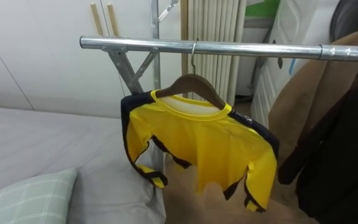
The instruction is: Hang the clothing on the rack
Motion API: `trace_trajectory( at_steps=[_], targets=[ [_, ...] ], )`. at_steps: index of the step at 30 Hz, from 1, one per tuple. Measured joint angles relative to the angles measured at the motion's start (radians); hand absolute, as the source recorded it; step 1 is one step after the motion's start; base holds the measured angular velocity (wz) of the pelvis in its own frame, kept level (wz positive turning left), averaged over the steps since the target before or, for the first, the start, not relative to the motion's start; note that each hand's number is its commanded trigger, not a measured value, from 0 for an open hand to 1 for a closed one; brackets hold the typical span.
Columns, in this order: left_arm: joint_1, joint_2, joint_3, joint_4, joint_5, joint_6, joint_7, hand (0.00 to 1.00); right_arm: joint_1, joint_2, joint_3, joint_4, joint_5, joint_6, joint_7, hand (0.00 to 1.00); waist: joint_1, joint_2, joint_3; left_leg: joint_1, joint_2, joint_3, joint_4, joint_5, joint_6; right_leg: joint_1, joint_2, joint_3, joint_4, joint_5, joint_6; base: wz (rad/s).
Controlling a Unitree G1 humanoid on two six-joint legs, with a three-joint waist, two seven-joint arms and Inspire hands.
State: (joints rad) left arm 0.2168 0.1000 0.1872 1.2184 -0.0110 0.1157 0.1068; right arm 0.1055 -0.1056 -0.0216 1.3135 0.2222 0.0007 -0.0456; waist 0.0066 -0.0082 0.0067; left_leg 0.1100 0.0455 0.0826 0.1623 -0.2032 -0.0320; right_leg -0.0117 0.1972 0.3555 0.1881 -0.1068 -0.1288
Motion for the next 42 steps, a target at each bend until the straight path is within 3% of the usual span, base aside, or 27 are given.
trace_trajectory(
  at_steps=[16, 20, 22, 24, 26, 29, 32, 35, 36, 37, 39, 42],
  targets=[
    [-0.004, -0.002, -0.009, 0.0, 0.001, 0.0, 0.015, 0.0, -0.005, 0.0, 0.001, 0.003, -0.001, 0.001, -0.004, 0.0, 0.002, 0.005, 0.0022, 0.006, 0.001, -0.004, 0.0, 0.0, 0.0, 0.011, -0.004, -0.025, 0.0, 0.002, -0.006, 0.04],
    [-0.004, -0.001, -0.025, 0.0, 0.001, 0.0, 0.021, 0.0, -0.006, 0.0, 0.002, 0.002, -0.006, 0.002, -0.002, 0.0, 0.002, 0.005, 0.0074, 0.004, 0.002, -0.005, 0.001, 0.0, 0.0, 0.011, -0.004, -0.033, 0.0, 0.0, -0.006, 0.06],
    [-0.005, -0.001, -0.034, 0.002, 0.003, -0.002, 0.021, 0.0, -0.008, -0.001, 0.011, 0.002, -0.023, 0.003, -0.002, 0.0, 0.005, 0.006, 0.0059, -0.007, 0.003, -0.006, 0.005, 0.0, 0.0, 0.005, -0.004, -0.039, 0.001, -0.003, -0.002, 0.08],
    [-0.004, 0.0, -0.035, 0.011, 0.008, -0.009, 0.021, 0.0, -0.014, -0.002, 0.015, 0.002, -0.066, 0.003, 0.0, 0.0, 0.008, 0.011, -0.002, -0.023, 0.003, -0.006, 0.01, 0.0, 0.0, -0.009, -0.007, -0.058, 0.004, 0.003, -0.01, 0.19],
    [-0.007, 0.002, -0.035, 0.018, 0.016, -0.015, 0.021, 0.0, -0.019, -0.005, 0.034, 0.001, -0.096, 0.003, 0.005, 0.0, 0.02, 0.007, -0.0019, -0.041, 0.003, -0.006, 0.029, 0.0, 0.0, -0.018, -0.011, -0.075, 0.009, 0.003, -0.012, 0.24],
    [-0.007, 0.003, -0.036, 0.011, 0.031, -0.021, 0.021, 0.0, -0.02, -0.01, 0.044, 0.001, -0.12, 0.013, 0.006, 0.0, 0.03, 0.006, -0.0015, -0.062, 0.004, -0.002, 0.044, 0.001, -0.001, -0.025, -0.022, -0.132, 0.015, -0.005, -0.021, 0.56],
    [-0.01, 0.002, -0.036, 0.011, 0.031, -0.021, 0.021, 0.0, -0.03, -0.014, 0.039, 0.003, -0.146, 0.021, 0.005, 0.0, 0.028, 0.007, -0.0011, -0.085, 0.01, 0.01, 0.056, 0.007, -0.013, -0.024, -0.04, -0.217, 0.012, -0.014, -0.03, 0.84],
    [-0.007, 0.001, -0.034, 0.011, 0.023, -0.021, 0.021, 0.0, -0.041, -0.024, 0.039, 0.006, -0.176, 0.022, 0.002, 0.0, 0.031, 0.009, -0.0011, -0.12, 0.028, 0.056, 0.095, 0.012, -0.021, -0.023, -0.06, -0.301, 0.011, -0.027, -0.04, 0.95],
    [-0.006, 0.0, -0.032, 0.011, 0.028, -0.02, 0.021, 0.0, -0.041, -0.024, 0.035, 0.004, -0.184, 0.022, -0.001, 0.0, 0.028, 0.006, -0.001, -0.138, 0.037, 0.092, 0.122, 0.011, -0.02, -0.024, -0.07, -0.346, 0.013, -0.037, -0.04, 1.14],
    [-0.008, -0.001, -0.031, 0.01, 0.041, -0.016, 0.021, 0.0, -0.041, -0.025, 0.028, 0.004, -0.192, 0.023, -0.008, 0.0, 0.026, 0.004, -0.0012, -0.155, 0.053, 0.155, 0.159, 0.006, -0.016, -0.024, -0.082, -0.394, 0.018, -0.049, -0.042, 1.18],
    [-0.009, -0.001, -0.027, 0.007, 0.051, -0.012, 0.02, 0.0, -0.048, -0.029, 0.027, 0.004, -0.217, 0.023, -0.008, 0.0, 0.028, 0.005, -0.0008, -0.169, 0.084, 0.247, 0.222, -0.006, -0.006, -0.025, -0.093, -0.454, 0.03, -0.068, -0.042, 1.12],
    [0.001, -0.001, -0.012, -0.017, 0.054, -0.009, 0.007, 0.0, -0.057, -0.033, 0.026, 0.003, -0.239, 0.025, 0.002, 0.0, 0.026, 0.005, -0.0012, -0.167, 0.126, 0.306, 0.302, -0.035, -0.005, -0.014, -0.11, -0.57, 0.037, -0.094, -0.04, 1.21]
  ],
)
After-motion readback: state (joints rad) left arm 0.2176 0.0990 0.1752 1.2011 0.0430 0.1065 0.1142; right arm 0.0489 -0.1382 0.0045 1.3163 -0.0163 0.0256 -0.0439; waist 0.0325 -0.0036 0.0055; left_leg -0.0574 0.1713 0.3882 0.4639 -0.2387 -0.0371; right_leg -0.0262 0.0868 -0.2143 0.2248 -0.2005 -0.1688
